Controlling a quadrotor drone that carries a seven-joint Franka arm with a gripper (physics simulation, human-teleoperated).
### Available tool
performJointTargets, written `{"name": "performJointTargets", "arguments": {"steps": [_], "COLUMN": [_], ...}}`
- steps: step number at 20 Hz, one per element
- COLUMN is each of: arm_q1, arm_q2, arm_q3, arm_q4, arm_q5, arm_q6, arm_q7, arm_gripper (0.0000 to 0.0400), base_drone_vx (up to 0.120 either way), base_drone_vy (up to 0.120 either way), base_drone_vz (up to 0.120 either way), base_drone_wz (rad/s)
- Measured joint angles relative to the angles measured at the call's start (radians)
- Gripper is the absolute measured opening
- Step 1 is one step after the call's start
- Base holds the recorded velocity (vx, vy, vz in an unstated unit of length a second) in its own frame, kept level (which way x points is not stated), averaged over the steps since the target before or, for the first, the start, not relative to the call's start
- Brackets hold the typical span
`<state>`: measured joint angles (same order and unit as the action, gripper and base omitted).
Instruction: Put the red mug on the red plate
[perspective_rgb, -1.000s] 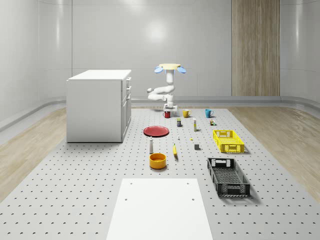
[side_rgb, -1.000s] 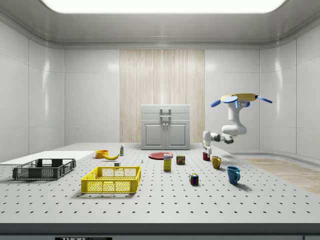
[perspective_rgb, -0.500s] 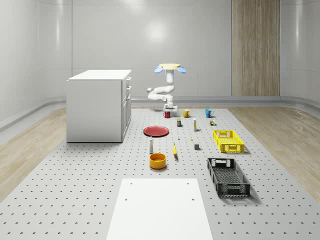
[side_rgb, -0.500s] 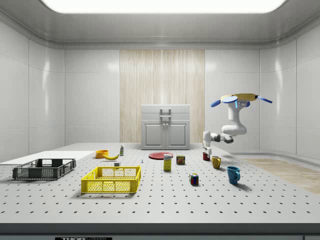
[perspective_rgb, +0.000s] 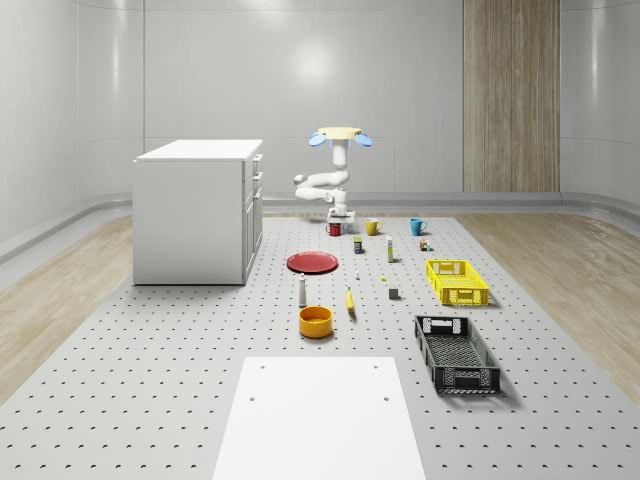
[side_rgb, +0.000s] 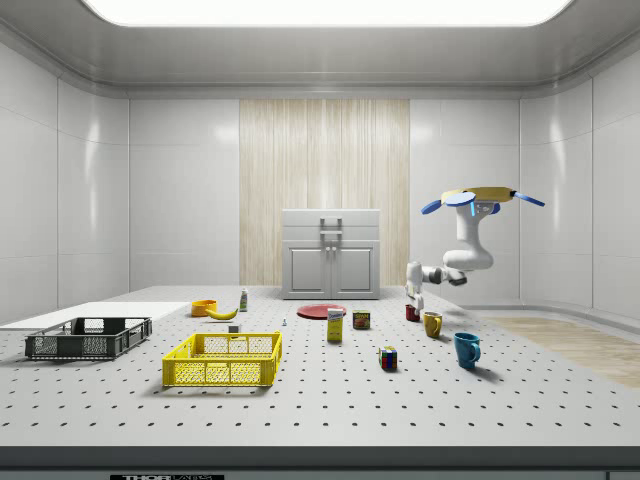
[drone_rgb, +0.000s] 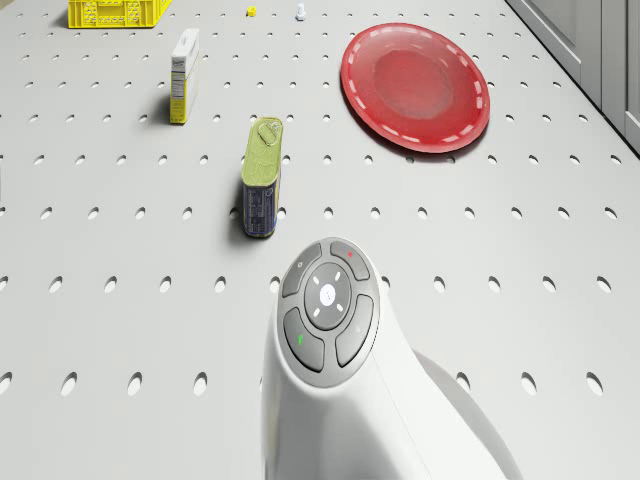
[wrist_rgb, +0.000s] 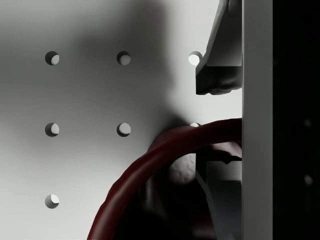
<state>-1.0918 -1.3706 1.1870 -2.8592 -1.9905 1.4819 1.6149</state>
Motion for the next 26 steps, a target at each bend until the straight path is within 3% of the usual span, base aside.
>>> {"name": "performJointTargets", "arguments": {"steps": [8,21,26], "arm_q1": [-0.004,-0.012,-0.016], "arm_q2": [-0.007,-0.026,-0.036], "arm_q3": [0.052,0.11,0.115], "arm_q4": [-0.013,-0.022,-0.021], "arm_q5": [0.053,0.114,0.122], "arm_q6": [-0.011,-0.01,-0.001], "arm_q7": [0.01,0.01,0.02], "arm_gripper": [0.0106,0.0099,0.0099], "base_drone_vx": [0.005,0.12,0.12], "base_drone_vy": [-0.005,-0.12,-0.04], "base_drone_vz": [0.035,0.12,0.0], "base_drone_wz": [0.0,0.0,0.0]}}
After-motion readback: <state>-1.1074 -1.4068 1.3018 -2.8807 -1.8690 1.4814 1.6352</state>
